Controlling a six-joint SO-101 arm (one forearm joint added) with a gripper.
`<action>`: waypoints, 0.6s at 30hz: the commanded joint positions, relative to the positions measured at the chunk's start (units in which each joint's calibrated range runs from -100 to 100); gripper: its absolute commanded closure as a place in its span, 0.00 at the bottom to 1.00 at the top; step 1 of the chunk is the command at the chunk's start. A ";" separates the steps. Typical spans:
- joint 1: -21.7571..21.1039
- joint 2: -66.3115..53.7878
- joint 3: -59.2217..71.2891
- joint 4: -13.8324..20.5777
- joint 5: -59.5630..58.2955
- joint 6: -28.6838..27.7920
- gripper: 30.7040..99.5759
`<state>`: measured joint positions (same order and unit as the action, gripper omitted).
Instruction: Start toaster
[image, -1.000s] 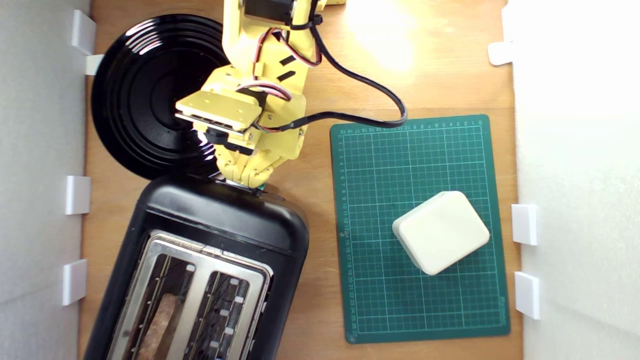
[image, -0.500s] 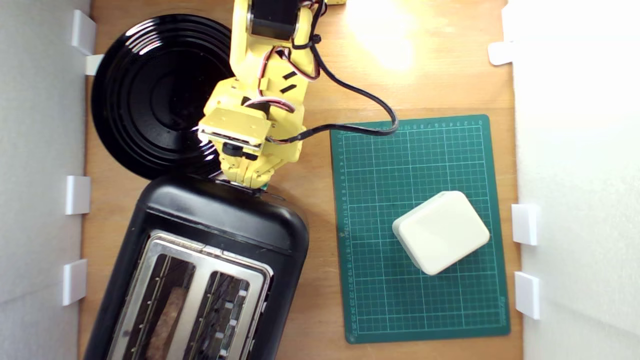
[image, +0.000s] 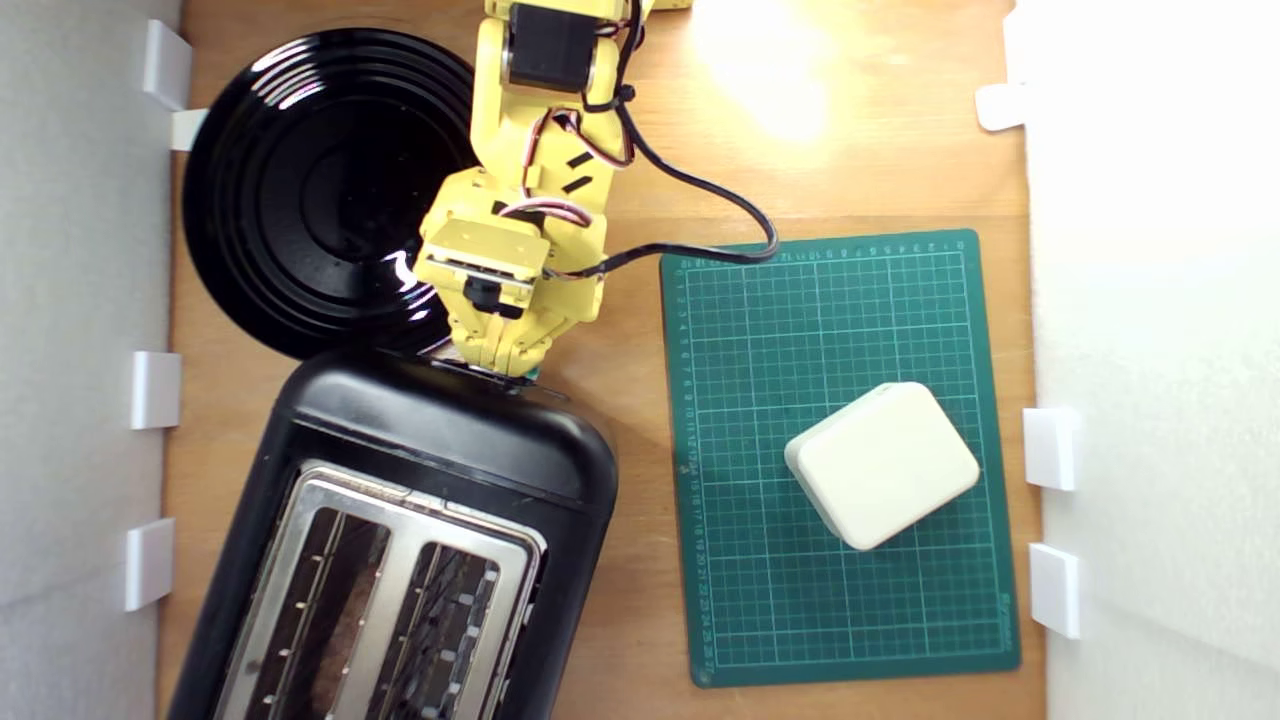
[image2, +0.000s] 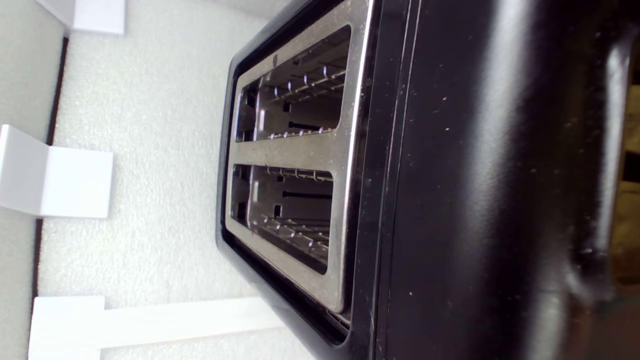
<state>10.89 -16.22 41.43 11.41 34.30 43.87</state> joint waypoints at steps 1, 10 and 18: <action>1.25 0.98 3.96 -0.06 -2.22 0.09 0.99; 1.25 3.89 9.60 -0.34 -2.82 -1.44 0.99; 1.25 10.89 9.69 -0.62 -2.82 -2.12 0.99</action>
<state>11.16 -13.30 47.73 11.60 31.23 42.20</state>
